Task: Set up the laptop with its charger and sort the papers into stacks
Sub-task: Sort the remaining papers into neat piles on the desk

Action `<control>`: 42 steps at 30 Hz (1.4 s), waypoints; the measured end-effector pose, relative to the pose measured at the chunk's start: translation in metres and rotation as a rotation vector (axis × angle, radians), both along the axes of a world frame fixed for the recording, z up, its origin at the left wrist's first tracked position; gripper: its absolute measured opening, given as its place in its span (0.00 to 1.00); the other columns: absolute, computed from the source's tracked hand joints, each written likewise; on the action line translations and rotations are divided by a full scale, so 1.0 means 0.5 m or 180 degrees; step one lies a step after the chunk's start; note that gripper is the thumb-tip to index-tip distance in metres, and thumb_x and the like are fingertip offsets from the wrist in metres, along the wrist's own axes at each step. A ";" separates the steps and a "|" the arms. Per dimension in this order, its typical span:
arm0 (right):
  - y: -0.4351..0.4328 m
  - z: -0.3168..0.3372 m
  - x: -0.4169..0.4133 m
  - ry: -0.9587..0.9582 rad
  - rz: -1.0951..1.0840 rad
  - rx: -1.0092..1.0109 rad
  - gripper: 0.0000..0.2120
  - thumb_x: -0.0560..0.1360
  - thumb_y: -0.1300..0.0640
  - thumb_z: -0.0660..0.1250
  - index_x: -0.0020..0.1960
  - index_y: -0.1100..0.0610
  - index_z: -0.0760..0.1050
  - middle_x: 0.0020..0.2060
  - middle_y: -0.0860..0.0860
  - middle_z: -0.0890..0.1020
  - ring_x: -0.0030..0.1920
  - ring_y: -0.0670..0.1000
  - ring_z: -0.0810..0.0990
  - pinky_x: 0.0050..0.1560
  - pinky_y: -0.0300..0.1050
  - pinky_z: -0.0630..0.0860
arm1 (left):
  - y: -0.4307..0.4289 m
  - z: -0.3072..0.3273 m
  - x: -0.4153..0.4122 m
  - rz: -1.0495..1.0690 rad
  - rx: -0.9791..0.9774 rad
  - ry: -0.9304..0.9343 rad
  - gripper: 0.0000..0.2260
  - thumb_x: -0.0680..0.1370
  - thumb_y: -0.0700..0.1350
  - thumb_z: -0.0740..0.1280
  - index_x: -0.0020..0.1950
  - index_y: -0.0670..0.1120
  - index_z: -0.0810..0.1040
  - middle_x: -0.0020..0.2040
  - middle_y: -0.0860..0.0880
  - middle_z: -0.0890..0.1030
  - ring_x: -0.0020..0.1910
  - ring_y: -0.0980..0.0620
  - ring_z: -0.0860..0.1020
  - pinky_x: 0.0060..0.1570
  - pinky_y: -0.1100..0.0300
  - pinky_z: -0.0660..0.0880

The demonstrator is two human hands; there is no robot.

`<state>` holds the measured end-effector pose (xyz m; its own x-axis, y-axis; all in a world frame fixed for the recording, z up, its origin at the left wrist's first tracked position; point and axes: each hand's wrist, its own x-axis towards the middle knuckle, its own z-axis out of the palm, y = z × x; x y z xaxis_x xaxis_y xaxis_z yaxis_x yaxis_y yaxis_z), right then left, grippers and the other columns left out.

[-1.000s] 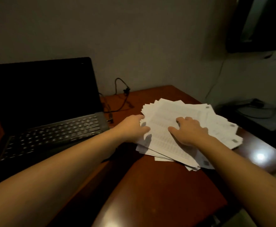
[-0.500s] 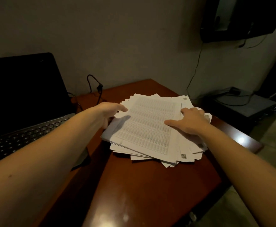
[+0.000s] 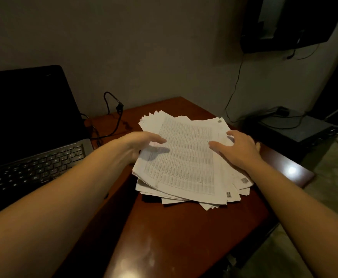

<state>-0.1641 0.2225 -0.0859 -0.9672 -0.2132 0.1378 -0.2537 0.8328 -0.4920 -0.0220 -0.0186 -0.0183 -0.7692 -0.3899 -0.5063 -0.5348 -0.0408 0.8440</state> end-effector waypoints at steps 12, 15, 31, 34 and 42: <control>-0.023 0.005 0.039 -0.0102 0.0450 0.0603 0.50 0.62 0.17 0.56 0.74 0.47 0.64 0.72 0.51 0.70 0.72 0.58 0.67 0.73 0.66 0.59 | -0.020 -0.043 0.078 0.0359 -0.0656 0.0860 0.23 0.74 0.34 0.75 0.66 0.47 0.76 0.58 0.47 0.82 0.55 0.45 0.81 0.54 0.49 0.80; -0.056 0.020 0.069 -0.0065 0.0505 0.0836 0.50 0.63 0.18 0.56 0.76 0.47 0.60 0.72 0.54 0.68 0.71 0.60 0.66 0.70 0.63 0.60 | -0.051 -0.028 0.127 0.0737 -0.0523 0.1252 0.25 0.75 0.30 0.72 0.69 0.45 0.75 0.59 0.45 0.81 0.50 0.49 0.82 0.37 0.62 0.81; -0.338 0.143 0.298 -0.0561 0.1921 -0.0877 0.39 0.70 0.42 0.75 0.75 0.49 0.62 0.73 0.51 0.70 0.58 0.52 0.79 0.49 0.48 0.80 | -0.266 0.003 0.550 0.1295 -0.0538 0.1565 0.22 0.76 0.32 0.70 0.68 0.44 0.76 0.60 0.42 0.83 0.54 0.44 0.84 0.44 0.58 0.82; -0.404 0.168 0.357 -0.0539 0.2269 -0.1052 0.37 0.71 0.44 0.75 0.75 0.49 0.63 0.72 0.50 0.71 0.53 0.48 0.78 0.45 0.44 0.78 | -0.306 0.023 0.628 0.1541 -0.0534 0.1627 0.19 0.76 0.32 0.69 0.65 0.45 0.77 0.57 0.43 0.84 0.50 0.47 0.86 0.40 0.59 0.82; -0.548 0.128 0.480 0.0303 0.2703 0.1394 0.43 0.71 0.26 0.62 0.78 0.46 0.57 0.79 0.56 0.54 0.77 0.62 0.56 0.72 0.66 0.59 | -0.398 -0.032 0.777 0.1987 -0.2279 0.0238 0.35 0.74 0.40 0.76 0.78 0.49 0.65 0.69 0.47 0.74 0.65 0.47 0.75 0.59 0.54 0.75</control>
